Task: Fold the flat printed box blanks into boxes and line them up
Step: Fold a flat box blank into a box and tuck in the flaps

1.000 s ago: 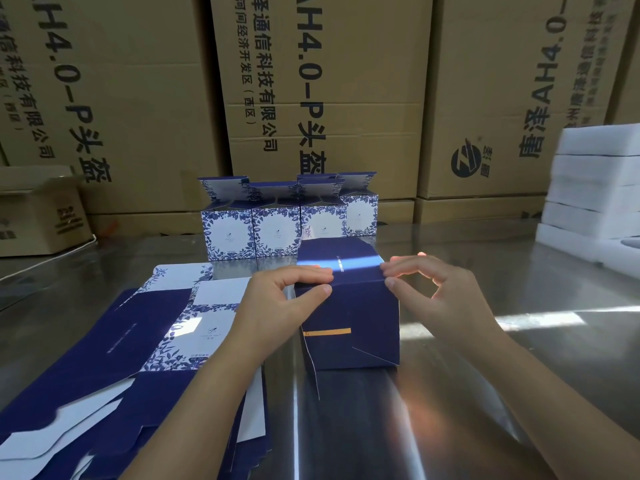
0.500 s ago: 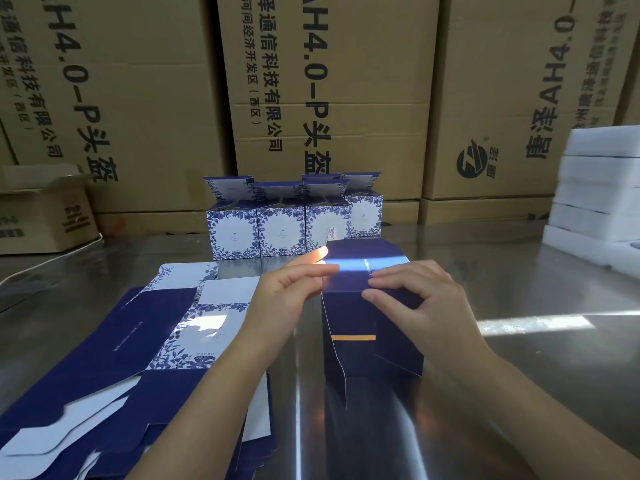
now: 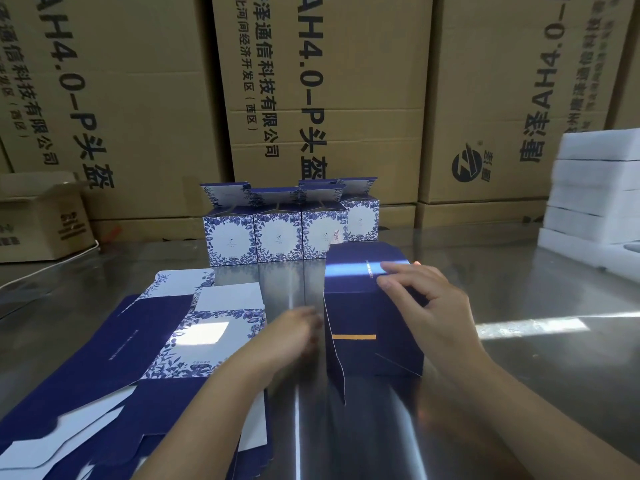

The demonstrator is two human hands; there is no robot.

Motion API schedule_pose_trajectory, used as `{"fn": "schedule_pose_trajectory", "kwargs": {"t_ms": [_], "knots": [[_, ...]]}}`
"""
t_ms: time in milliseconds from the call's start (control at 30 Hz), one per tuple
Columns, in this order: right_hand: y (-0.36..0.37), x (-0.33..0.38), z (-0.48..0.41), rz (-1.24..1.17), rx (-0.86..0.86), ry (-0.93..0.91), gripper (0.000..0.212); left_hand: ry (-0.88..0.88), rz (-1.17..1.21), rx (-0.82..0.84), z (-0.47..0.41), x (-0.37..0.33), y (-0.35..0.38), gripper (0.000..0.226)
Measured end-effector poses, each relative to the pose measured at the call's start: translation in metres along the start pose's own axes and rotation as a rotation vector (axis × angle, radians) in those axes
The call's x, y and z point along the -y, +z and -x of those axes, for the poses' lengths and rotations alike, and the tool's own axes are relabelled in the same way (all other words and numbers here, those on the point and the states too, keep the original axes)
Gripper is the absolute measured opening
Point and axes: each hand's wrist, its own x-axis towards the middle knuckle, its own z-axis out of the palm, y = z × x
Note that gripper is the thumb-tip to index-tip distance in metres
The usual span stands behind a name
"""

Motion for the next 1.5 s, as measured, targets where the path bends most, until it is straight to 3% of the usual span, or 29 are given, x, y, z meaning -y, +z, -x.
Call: {"fn": "schedule_pose_trajectory", "kwargs": {"t_ms": [67, 167, 267, 367, 500, 667, 833, 1000, 1200, 1300, 1500], "knots": [[-0.001, -0.002, -0.002, 0.058, 0.031, 0.086, 0.013, -0.024, -0.146, 0.058, 0.0, 0.005, 0.002, 0.03], [-0.004, -0.005, -0.005, 0.083, 0.012, 0.166, 0.024, -0.086, -0.089, 0.038, -0.001, 0.007, 0.005, 0.031], [-0.005, -0.007, -0.005, 0.017, -0.043, 0.216, 0.045, -0.142, 0.122, 0.051, -0.001, 0.004, 0.007, 0.03], [-0.006, -0.009, -0.005, -0.108, -0.084, 0.23, 0.052, -0.195, 0.461, 0.157, 0.005, -0.004, 0.004, 0.03], [-0.011, -0.005, -0.008, -0.234, -0.101, 0.265, 0.048, -0.255, 0.697, 0.335, 0.01, -0.012, -0.002, 0.037], [-0.016, -0.005, -0.012, -0.309, -0.128, 0.313, 0.012, -0.324, 0.798, 0.372, 0.013, -0.013, 0.0, 0.034], [-0.018, -0.007, -0.013, -0.399, -0.163, 0.392, 0.011, -0.351, 0.848, 0.311, 0.01, -0.016, 0.0, 0.032], [-0.015, -0.008, -0.014, -0.335, -0.162, 0.377, 0.015, -0.329, 0.813, 0.179, 0.009, -0.017, -0.006, 0.021], [-0.008, -0.012, -0.014, -0.332, -0.125, 0.38, 0.019, -0.145, 0.823, -0.183, 0.006, -0.021, -0.021, 0.009], [-0.002, -0.015, -0.011, -0.3, -0.076, 0.398, 0.024, -0.046, 0.843, -0.246, 0.007, -0.021, -0.028, 0.019], [0.003, -0.018, -0.008, -0.256, 0.064, 0.594, 0.026, 0.063, 0.798, -0.275, 0.011, -0.024, -0.028, 0.014]]}}
